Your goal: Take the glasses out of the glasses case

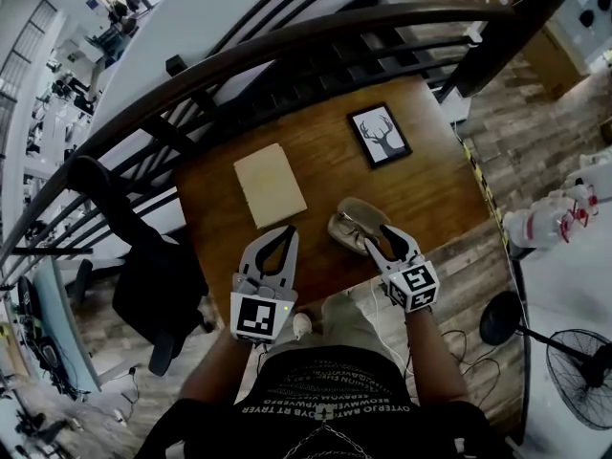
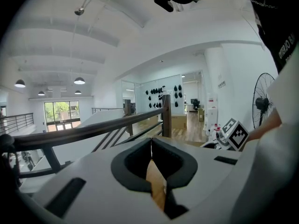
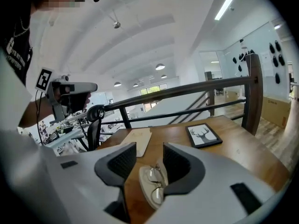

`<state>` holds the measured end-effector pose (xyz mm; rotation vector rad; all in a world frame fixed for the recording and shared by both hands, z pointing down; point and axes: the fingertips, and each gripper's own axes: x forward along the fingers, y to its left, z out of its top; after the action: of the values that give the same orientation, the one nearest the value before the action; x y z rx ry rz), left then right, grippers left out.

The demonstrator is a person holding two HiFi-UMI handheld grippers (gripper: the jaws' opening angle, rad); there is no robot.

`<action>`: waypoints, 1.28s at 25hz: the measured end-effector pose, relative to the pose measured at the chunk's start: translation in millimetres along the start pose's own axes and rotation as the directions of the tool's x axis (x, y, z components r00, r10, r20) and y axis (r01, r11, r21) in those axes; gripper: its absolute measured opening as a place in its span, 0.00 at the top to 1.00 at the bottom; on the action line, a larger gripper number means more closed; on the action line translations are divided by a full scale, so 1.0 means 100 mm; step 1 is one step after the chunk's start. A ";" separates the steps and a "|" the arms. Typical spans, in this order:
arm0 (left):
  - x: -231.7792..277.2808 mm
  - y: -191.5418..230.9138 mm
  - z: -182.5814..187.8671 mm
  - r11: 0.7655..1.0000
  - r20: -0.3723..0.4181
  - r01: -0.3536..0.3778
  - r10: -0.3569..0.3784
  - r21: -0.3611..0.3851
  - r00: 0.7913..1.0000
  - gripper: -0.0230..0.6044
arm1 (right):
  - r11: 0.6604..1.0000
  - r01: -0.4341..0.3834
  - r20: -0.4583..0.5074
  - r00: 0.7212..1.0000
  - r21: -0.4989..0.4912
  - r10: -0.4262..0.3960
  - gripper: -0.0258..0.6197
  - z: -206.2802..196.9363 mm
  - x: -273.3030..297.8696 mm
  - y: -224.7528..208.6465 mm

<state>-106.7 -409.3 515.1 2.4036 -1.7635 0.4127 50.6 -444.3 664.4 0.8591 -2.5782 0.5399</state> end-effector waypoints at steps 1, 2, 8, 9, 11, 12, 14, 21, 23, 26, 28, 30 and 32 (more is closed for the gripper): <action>0.01 0.00 0.00 1.000 0.001 0.000 0.000 0.000 1.000 0.92 | 1.000 -0.005 -0.018 1.000 0.003 0.005 0.71 -0.08 0.05 -0.02; 0.03 0.00 0.00 1.000 0.001 -0.001 0.001 -0.002 1.000 0.92 | 1.000 -0.008 -0.036 0.999 0.007 0.008 0.71 -0.16 0.11 -0.05; 0.09 0.03 -0.02 1.000 -0.006 -0.003 0.003 -0.001 1.000 0.92 | 1.000 -0.020 -0.122 0.992 0.022 0.023 0.71 -0.59 0.39 -0.18; 0.09 0.04 -0.04 1.000 -0.009 -0.005 0.005 -0.004 1.000 0.92 | 1.000 -0.025 -0.136 0.990 0.019 0.027 0.71 -0.65 0.43 -0.19; 0.09 0.06 -0.08 1.000 -0.017 -0.013 0.013 -0.012 1.000 0.92 | 0.999 -0.030 -0.164 0.986 0.014 0.032 0.71 -0.77 0.51 -0.23; 0.09 0.07 -0.10 1.000 -0.021 -0.017 0.016 -0.015 1.000 0.92 | 0.999 -0.032 -0.176 0.984 0.010 0.033 0.71 -0.82 0.55 -0.24; 0.08 0.08 -0.14 1.000 -0.029 -0.019 0.019 -0.019 0.999 0.92 | 0.999 -0.033 -0.198 0.980 0.004 0.034 0.71 -0.92 0.63 -0.27; 0.02 0.10 -0.21 1.000 -0.047 -0.023 0.022 -0.013 0.999 0.92 | 0.999 -0.029 -0.266 0.964 -0.025 0.022 0.71 -1.19 0.84 -0.34; 0.02 0.12 -0.23 1.000 -0.055 -0.027 0.026 -0.006 0.998 0.92 | 0.999 -0.027 -0.284 0.959 -0.033 0.017 0.72 -1.25 0.88 -0.36; -0.01 0.11 -0.26 0.999 -0.062 -0.034 0.033 -0.007 0.998 0.92 | 0.998 -0.022 -0.320 0.947 -0.059 0.002 0.74 -1.36 0.92 -0.38; -0.02 0.10 -0.27 0.999 -0.064 -0.036 0.036 -0.008 0.997 0.92 | 0.997 -0.016 -0.339 0.941 -0.075 -0.010 0.80 -1.42 0.94 -0.40; -0.05 0.09 -0.27 0.999 -0.067 -0.036 0.036 -0.005 0.997 0.92 | 0.997 -0.008 -0.350 0.936 -0.083 -0.022 0.84 -1.44 0.96 -0.42; -0.08 0.09 -0.28 0.999 -0.068 -0.037 0.037 -0.004 0.997 0.92 | 0.995 -0.002 -0.364 0.931 -0.097 -0.033 0.90 -1.45 0.98 -0.43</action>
<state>-121.3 -396.9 538.4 2.3272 -1.7807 0.4874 36.1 -456.6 843.3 0.6728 -2.2356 0.5124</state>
